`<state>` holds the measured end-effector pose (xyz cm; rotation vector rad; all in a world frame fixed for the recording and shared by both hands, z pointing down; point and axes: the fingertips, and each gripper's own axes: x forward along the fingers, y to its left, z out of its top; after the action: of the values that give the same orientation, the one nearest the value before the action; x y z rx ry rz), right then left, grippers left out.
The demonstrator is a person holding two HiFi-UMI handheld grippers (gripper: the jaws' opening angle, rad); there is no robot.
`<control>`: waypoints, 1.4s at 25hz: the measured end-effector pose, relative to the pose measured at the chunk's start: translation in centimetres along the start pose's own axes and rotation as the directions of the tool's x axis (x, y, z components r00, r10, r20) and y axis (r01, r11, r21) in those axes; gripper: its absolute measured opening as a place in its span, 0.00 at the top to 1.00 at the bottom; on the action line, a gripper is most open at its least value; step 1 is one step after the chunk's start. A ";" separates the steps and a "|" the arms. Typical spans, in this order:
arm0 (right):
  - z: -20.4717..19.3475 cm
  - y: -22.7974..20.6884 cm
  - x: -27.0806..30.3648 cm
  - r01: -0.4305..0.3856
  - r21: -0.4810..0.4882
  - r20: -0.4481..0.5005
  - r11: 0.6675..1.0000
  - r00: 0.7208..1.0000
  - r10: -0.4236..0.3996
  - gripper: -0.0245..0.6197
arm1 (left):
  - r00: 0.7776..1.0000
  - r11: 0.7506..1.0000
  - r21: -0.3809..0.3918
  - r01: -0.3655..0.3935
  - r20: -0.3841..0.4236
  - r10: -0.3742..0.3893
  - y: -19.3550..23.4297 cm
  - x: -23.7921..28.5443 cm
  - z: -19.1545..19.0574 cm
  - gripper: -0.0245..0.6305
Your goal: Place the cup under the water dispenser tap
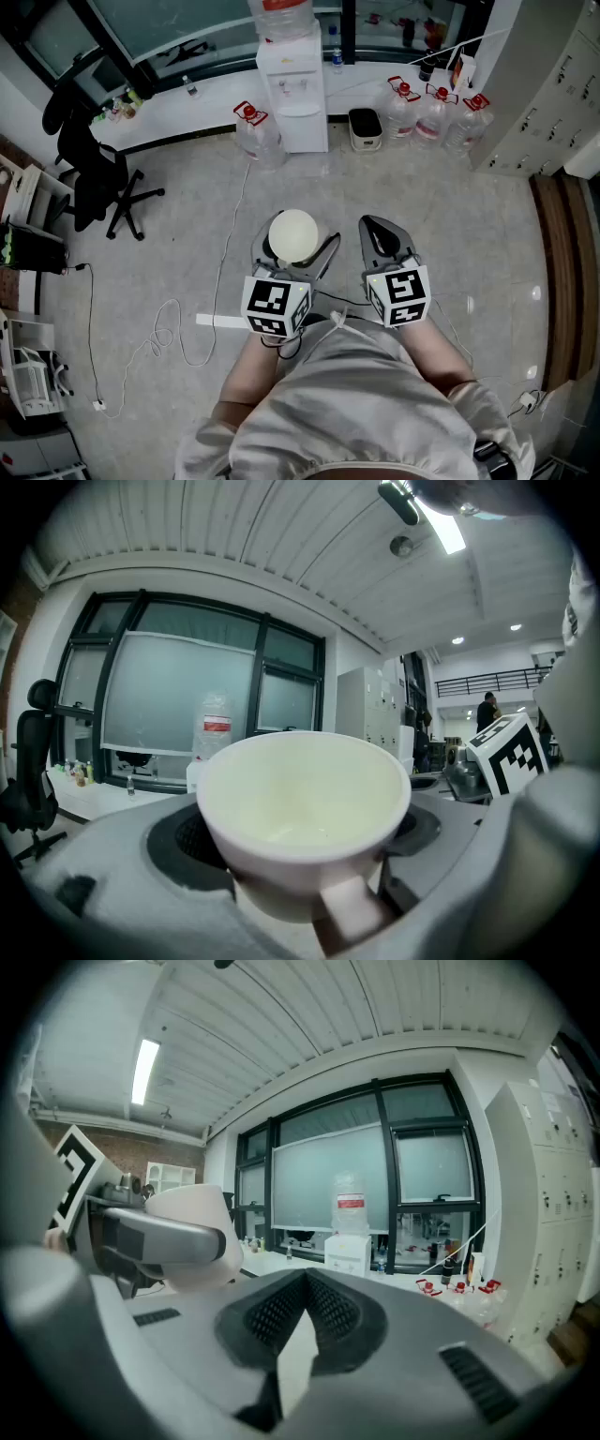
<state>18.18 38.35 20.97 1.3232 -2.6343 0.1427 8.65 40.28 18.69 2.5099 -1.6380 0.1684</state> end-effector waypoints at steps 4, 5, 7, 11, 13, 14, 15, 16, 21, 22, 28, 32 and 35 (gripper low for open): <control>-0.7 -0.9 0.2 -0.012 0.004 -0.005 1.000 1.000 0.012 0.92 | 1.000 1.000 -0.008 -0.005 -0.003 0.005 -0.4 0.8 -0.6 0.26; -0.8 -1.1 0.2 -0.016 0.005 -0.007 1.000 1.000 0.016 0.92 | 1.000 1.000 -0.011 -0.007 -0.004 0.007 -0.5 1.1 -0.7 0.26; -0.9 -1.5 0.3 -0.022 0.006 -0.012 1.000 1.000 0.022 0.92 | 1.000 1.000 -0.014 -0.010 -0.006 0.010 -0.6 1.5 -0.7 0.26; -1.4 -2.4 0.6 -0.028 0.020 -0.019 0.999 0.999 0.029 0.92 | 1.000 1.000 -0.016 -0.014 -0.010 0.014 -0.8 2.4 -0.9 0.26; -1.6 -2.9 0.8 -0.028 0.047 -0.015 0.999 0.999 0.028 0.92 | 1.000 1.000 -0.021 -0.017 -0.016 0.017 -0.9 2.8 -1.2 0.26; -1.8 -3.2 0.9 -0.027 0.060 -0.015 0.998 0.999 0.028 0.92 | 1.000 1.000 -0.024 -0.018 -0.021 0.017 -0.9 3.0 -1.3 0.26; -2.0 -3.4 1.1 -0.026 0.069 -0.016 0.997 0.999 0.028 0.92 | 0.999 1.000 -0.024 -0.018 -0.026 0.018 -0.9 3.3 -1.4 0.26; -2.2 -3.7 1.3 -0.025 0.076 -0.021 0.997 0.999 0.026 0.92 | 0.999 1.000 -0.024 -0.019 -0.033 0.018 -0.8 3.6 -1.6 0.26; -3.2 -4.8 3.0 -0.023 0.095 -0.052 0.995 0.998 0.028 0.92 | 0.998 0.999 -0.034 -0.018 -0.059 0.016 0.6 5.7 -2.3 0.26; -3.3 -5.2 3.6 -0.019 0.098 -0.055 0.995 0.998 0.025 0.92 | 0.998 0.999 -0.036 -0.016 -0.061 0.014 1.0 6.2 -2.3 0.26; -4.0 -8.3 8.1 0.031 0.118 -0.084 0.993 0.996 -0.022 0.92 | 0.997 0.999 -0.045 0.008 -0.079 -0.011 4.6 11.3 -2.9 0.26; -4.1 -10.0 13.0 0.072 0.123 -0.115 0.990 0.992 -0.058 0.92 | 0.996 0.998 -0.048 0.036 -0.074 -0.040 8.9 15.8 -2.3 0.26; -3.7 -10.9 17.8 0.089 0.129 -0.141 0.988 0.987 -0.071 0.92 | 0.995 0.996 -0.075 0.048 -0.083 -0.054 12.9 19.4 -2.2 0.26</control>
<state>16.97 18.49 28.36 1.4053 -2.4917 0.3914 4.62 18.09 24.81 2.4527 -1.5182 0.2035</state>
